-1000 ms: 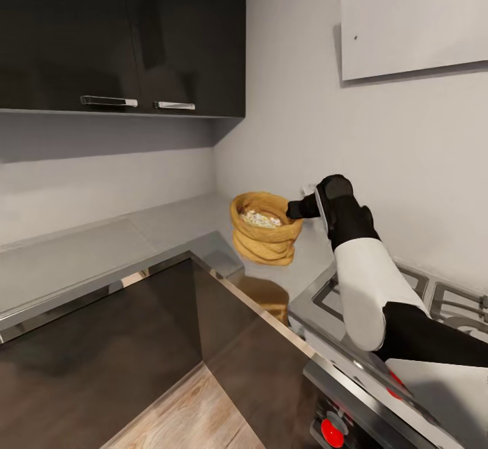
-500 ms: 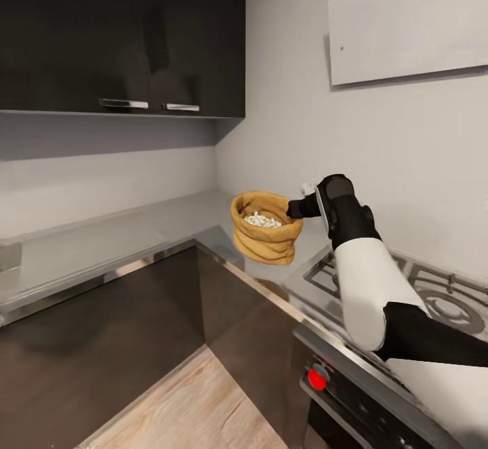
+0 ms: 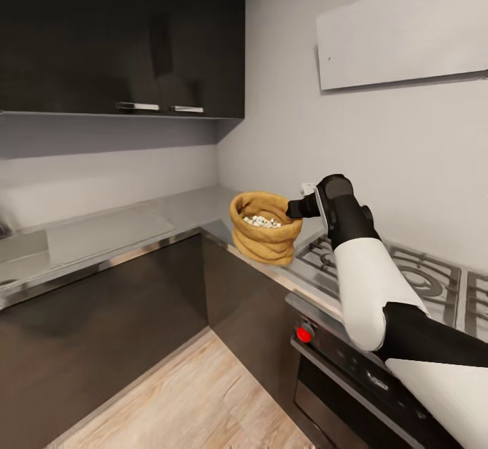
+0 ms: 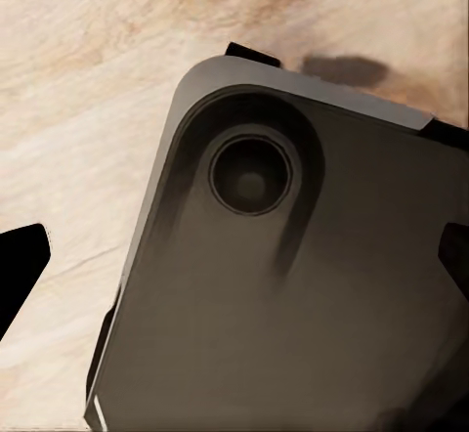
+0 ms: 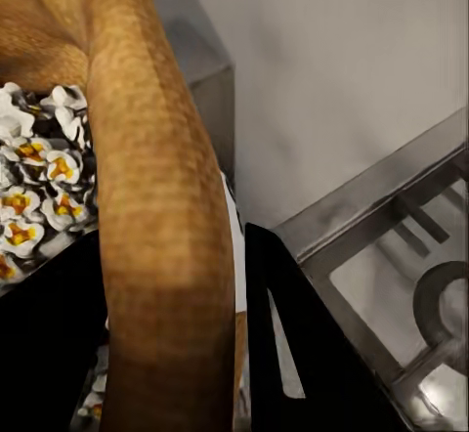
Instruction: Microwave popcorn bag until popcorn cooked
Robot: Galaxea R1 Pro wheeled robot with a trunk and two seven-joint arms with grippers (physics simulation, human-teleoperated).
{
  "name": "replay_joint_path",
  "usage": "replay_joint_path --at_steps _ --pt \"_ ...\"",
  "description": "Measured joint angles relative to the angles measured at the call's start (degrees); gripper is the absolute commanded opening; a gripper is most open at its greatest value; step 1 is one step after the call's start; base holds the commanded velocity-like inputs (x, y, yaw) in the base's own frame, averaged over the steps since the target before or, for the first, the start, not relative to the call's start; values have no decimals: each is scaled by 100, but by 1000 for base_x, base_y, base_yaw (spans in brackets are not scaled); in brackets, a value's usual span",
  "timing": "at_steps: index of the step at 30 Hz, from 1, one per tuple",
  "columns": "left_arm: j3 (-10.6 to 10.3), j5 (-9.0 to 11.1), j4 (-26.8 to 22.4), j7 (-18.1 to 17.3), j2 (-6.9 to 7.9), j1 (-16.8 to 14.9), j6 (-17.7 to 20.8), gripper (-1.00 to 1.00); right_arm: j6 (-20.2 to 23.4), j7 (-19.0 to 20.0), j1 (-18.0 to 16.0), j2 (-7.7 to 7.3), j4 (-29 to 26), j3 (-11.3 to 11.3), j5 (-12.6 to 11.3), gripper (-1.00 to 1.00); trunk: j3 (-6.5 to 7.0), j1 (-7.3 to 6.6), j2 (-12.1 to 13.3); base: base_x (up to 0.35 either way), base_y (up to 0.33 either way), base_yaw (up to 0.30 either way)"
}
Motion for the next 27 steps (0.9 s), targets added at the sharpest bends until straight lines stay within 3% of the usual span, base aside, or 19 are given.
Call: replay_joint_path --at_steps 13,27 --pt "-6 -41 11 0 -8 1 3 100 0 4 0 -12 9 -8 19 -100 0 0 0 -347 3 0" --pt "-13 -61 11 -15 -9 -2 6 100 0 14 1 -68 21 -33 8 -100 0 0 0 -347 98 0"
